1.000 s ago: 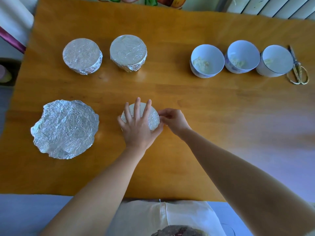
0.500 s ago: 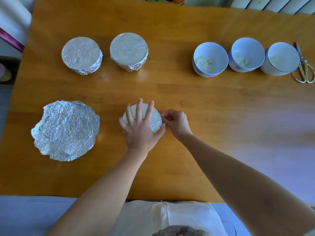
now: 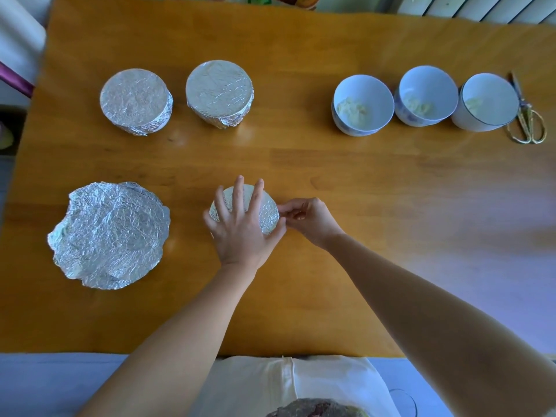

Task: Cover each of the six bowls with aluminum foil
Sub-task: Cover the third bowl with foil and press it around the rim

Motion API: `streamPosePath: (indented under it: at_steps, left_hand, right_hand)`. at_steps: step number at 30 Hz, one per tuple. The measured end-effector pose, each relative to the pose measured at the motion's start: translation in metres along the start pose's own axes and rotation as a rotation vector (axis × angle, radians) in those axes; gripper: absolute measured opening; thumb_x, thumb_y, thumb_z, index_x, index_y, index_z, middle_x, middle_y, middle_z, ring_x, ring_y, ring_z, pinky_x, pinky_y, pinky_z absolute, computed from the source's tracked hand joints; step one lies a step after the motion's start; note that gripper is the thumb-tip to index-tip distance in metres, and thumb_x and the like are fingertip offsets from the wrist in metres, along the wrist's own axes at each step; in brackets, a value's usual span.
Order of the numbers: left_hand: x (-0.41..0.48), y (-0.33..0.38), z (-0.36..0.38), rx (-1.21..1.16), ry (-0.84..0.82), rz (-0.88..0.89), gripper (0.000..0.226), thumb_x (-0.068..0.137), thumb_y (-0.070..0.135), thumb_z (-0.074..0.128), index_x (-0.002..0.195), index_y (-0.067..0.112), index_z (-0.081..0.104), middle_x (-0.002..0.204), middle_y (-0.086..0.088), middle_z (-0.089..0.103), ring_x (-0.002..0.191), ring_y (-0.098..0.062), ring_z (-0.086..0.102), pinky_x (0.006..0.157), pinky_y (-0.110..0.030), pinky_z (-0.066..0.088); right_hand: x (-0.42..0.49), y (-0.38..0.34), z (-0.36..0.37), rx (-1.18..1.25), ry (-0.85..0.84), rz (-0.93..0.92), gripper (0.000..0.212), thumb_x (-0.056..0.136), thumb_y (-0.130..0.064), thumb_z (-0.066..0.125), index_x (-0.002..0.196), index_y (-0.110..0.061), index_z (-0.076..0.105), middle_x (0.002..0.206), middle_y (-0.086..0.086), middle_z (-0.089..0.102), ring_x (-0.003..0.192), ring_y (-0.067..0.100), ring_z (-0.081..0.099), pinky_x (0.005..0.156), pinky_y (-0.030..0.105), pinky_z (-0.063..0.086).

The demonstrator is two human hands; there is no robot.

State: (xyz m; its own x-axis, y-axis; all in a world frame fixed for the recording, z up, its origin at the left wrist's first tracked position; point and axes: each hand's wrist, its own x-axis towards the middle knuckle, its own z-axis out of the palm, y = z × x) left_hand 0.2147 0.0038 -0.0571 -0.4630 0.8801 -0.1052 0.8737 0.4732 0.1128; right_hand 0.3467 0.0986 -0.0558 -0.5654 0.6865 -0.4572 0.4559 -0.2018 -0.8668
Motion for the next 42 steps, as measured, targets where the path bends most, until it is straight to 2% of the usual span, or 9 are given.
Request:
streamPosePath:
  at_steps: [3,7,10,15,21,29,32,38,42]
  left_hand:
    - [0.001,0.001,0.0,0.0,-0.004,-0.002,0.08,0.084,0.076,0.029,0.154,0.036,0.028,0.161,0.0,0.026,0.142,-0.038,0.027,0.098,-0.057,0.03]
    - [0.0,0.0,-0.001,0.008,-0.008,0.0,0.081,0.084,0.077,0.028,0.154,0.036,0.027,0.162,0.0,0.026,0.142,-0.038,0.027,0.098,-0.057,0.03]
    - [0.0,0.0,-0.001,0.006,-0.011,0.0,0.081,0.084,0.077,0.028,0.154,0.036,0.027,0.162,0.0,0.026,0.142,-0.038,0.027,0.098,-0.057,0.03]
    - [0.0,0.001,-0.002,0.001,-0.017,-0.01,0.081,0.084,0.079,0.029,0.154,0.037,0.026,0.162,0.0,0.024,0.143,-0.037,0.026,0.099,-0.056,0.03]
    - [0.0,0.001,-0.003,-0.007,-0.034,-0.012,0.083,0.085,0.082,0.019,0.155,0.037,0.023,0.163,0.0,0.022,0.144,-0.037,0.023,0.1,-0.057,0.029]
    - [0.0,0.002,-0.003,0.011,-0.043,-0.019,0.08,0.088,0.077,0.015,0.156,0.036,0.023,0.163,-0.002,0.023,0.143,-0.037,0.025,0.098,-0.057,0.029]
    - [0.0,0.003,-0.004,0.023,-0.05,-0.017,0.079,0.089,0.077,0.016,0.155,0.035,0.023,0.163,-0.002,0.023,0.142,-0.037,0.026,0.098,-0.057,0.03]
    - [0.0,0.002,-0.005,0.005,-0.065,-0.019,0.076,0.091,0.074,0.008,0.156,0.035,0.023,0.163,-0.003,0.023,0.143,-0.038,0.025,0.098,-0.057,0.029]
    - [-0.001,0.005,-0.007,-0.021,-0.081,-0.056,0.077,0.093,0.069,-0.005,0.156,0.036,0.022,0.163,-0.003,0.022,0.144,-0.038,0.023,0.1,-0.059,0.027]
  right_hand:
    - [0.001,-0.002,-0.001,-0.059,0.006,-0.028,0.028,0.079,0.008,0.067,0.088,-0.017,0.076,0.074,-0.008,0.069,0.058,-0.006,0.053,0.065,0.012,0.044]
    - [0.005,-0.004,0.001,-0.117,0.031,-0.048,0.023,0.075,0.011,0.065,0.084,-0.008,0.074,0.07,-0.011,0.065,0.056,-0.006,0.053,0.062,0.011,0.043]
    - [0.006,-0.005,0.001,-0.145,0.036,-0.058,0.026,0.074,0.013,0.064,0.08,-0.011,0.073,0.067,-0.011,0.064,0.055,-0.006,0.053,0.06,0.01,0.043]
    - [0.011,-0.003,0.004,-0.058,0.05,0.027,0.02,0.079,0.01,0.065,0.081,-0.009,0.072,0.072,-0.002,0.068,0.059,-0.005,0.06,0.062,0.012,0.047]
    - [0.01,-0.004,0.009,0.122,0.073,0.147,0.021,0.08,0.013,0.061,0.088,-0.002,0.073,0.084,0.011,0.072,0.07,0.009,0.065,0.066,0.017,0.051]
    - [0.017,-0.004,0.019,0.014,0.217,0.19,0.027,0.077,0.007,0.062,0.071,-0.019,0.07,0.075,0.003,0.071,0.069,0.013,0.063,0.067,0.029,0.054]
    - [0.015,-0.001,0.022,0.01,0.231,0.245,0.022,0.078,0.0,0.065,0.075,-0.019,0.074,0.076,-0.002,0.072,0.069,0.01,0.065,0.07,0.028,0.056]
    - [0.012,0.005,0.021,0.145,0.147,0.291,0.018,0.083,-0.008,0.063,0.09,-0.015,0.078,0.089,0.016,0.075,0.084,0.028,0.07,0.087,0.041,0.058]
    - [0.006,0.002,0.021,0.255,0.034,0.305,0.029,0.094,-0.017,0.05,0.11,-0.008,0.073,0.101,0.014,0.074,0.095,0.02,0.069,0.096,0.038,0.054]
